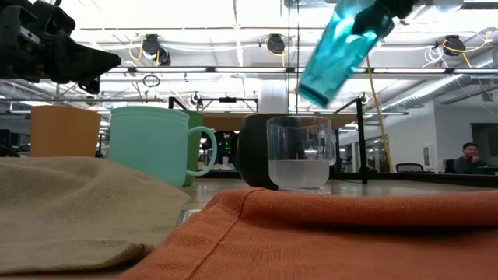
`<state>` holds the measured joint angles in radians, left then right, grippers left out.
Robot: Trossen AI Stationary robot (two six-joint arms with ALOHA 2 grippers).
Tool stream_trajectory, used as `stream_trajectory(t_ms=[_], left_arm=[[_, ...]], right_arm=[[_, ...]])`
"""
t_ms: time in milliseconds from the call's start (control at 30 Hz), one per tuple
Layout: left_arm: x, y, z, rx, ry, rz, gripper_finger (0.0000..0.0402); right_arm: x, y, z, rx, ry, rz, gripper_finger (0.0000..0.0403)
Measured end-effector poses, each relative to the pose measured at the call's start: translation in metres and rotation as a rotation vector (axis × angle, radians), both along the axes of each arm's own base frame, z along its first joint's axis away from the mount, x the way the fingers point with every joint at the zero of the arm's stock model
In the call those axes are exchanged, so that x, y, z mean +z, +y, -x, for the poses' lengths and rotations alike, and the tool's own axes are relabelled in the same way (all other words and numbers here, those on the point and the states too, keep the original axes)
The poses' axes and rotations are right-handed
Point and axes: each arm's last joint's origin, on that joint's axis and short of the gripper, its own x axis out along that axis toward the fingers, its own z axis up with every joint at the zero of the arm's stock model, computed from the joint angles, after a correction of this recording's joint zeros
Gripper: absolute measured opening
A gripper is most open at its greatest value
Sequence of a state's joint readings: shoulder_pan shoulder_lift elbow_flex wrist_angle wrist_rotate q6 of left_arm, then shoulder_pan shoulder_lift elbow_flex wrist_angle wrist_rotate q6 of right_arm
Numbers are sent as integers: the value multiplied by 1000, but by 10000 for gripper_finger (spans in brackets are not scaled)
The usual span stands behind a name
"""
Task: Stack small to large cups/mugs on shelf
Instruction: Put the blue cup on the shelf
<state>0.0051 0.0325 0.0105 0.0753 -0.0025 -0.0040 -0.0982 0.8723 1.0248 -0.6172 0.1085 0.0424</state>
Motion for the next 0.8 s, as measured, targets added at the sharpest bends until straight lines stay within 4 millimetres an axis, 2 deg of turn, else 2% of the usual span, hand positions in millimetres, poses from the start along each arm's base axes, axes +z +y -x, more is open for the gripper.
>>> stream_trajectory(t_ms=[233,600,800], left_arm=[[0,0,0,0,0,1,31],[0,0,0,0,0,1,31],[0,0,0,0,0,1,31]], right_arm=[[17,0,-4,51,-158,120,0],[25,-1,-7,75,-228,200,0],[28,0,-7,-44,-214,337,0]])
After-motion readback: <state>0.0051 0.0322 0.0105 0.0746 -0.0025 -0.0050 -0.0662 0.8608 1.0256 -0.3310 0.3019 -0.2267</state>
